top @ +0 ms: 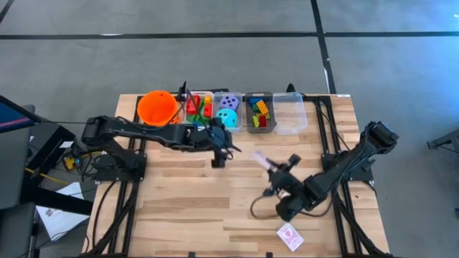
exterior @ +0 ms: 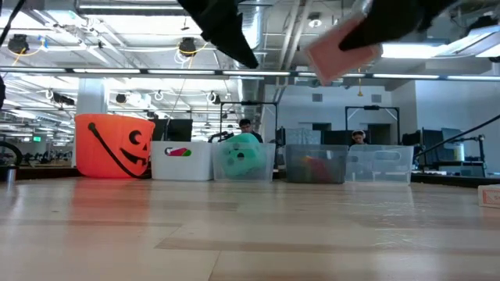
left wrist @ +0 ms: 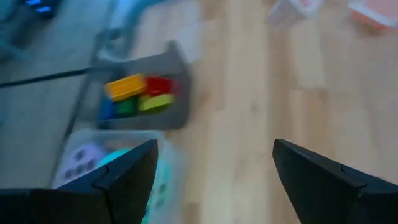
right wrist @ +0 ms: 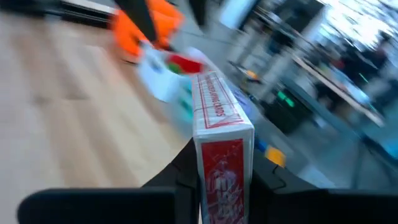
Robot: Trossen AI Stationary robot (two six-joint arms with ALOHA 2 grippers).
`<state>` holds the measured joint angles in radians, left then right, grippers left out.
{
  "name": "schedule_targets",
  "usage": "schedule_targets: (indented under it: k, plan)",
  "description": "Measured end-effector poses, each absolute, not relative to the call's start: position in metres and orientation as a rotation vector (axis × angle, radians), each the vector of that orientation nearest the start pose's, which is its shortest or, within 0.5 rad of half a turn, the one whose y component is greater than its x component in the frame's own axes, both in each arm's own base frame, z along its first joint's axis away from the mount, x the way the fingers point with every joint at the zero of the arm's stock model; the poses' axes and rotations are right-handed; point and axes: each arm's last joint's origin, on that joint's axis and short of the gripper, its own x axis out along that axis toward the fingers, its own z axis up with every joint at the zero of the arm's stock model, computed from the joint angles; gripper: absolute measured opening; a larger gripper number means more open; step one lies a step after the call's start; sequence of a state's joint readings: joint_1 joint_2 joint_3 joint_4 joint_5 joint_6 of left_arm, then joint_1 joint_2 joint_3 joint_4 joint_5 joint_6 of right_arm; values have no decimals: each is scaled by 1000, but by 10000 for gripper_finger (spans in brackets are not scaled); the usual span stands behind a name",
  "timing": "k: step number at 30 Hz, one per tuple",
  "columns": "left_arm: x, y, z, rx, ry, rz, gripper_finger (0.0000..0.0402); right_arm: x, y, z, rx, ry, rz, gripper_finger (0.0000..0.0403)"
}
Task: Pick & Place Toys
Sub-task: Put the top red deck of cards into the right transparent bin
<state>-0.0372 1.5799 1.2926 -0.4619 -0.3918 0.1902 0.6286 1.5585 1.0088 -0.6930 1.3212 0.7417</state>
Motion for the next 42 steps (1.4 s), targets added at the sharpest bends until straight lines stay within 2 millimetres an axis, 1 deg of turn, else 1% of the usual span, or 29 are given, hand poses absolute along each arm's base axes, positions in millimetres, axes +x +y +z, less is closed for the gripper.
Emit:
schedule_targets:
  k: [2, 5, 8, 10, 12, 16, 18, 20, 22, 25, 27, 29, 31, 35, 37, 39, 42]
  plan:
    - [338, 2, 299, 327, 756, 329, 309, 238, 125, 217, -317, 439, -866, 62]
    - [330, 7, 309, 280, 724, 366, 310, 228, 93, 217, -288, 496, -1021, 62]
    - [323, 9, 315, 236, 715, 385, 310, 215, 60, 224, -248, 563, -1203, 62]
    - [319, 9, 319, 224, 708, 388, 310, 211, 45, 228, -209, 565, -1300, 62]
    - [318, 9, 319, 223, 715, 388, 310, 210, 31, 231, -187, 545, -1330, 62]
    - [316, 9, 317, 209, 735, 393, 310, 210, 2, 244, -141, 558, -1396, 62]
    - [317, 9, 316, 188, 736, 401, 310, 204, -12, 252, -135, 585, -1434, 62]
    - [317, 9, 314, 186, 754, 402, 310, 200, -26, 259, -80, 602, -1471, 62]
    - [318, 8, 311, 186, 752, 402, 310, 198, -39, 262, -48, 649, -1481, 64]
    - [317, 8, 302, 194, 788, 398, 310, 200, -57, 267, -9, 710, -1462, 67]
    - [317, 8, 294, 194, 786, 398, 310, 207, -70, 269, 21, 721, -1434, 68]
    - [314, 8, 282, 195, 814, 399, 310, 212, -85, 267, 42, 772, -1382, 68]
    - [311, 8, 270, 185, 846, 404, 310, 221, -102, 266, 73, 777, -1328, 68]
    - [304, 8, 248, 166, 894, 416, 310, 229, -135, 250, 154, 855, -1211, 68]
    - [302, 8, 241, 154, 903, 422, 310, 228, -147, 239, 199, 929, -1186, 69]
    - [299, 8, 234, 157, 921, 423, 310, 226, -154, 227, 214, 1024, -1168, 69]
    - [297, 8, 227, 159, 932, 422, 310, 224, -159, 212, 191, 1151, -1151, 69]
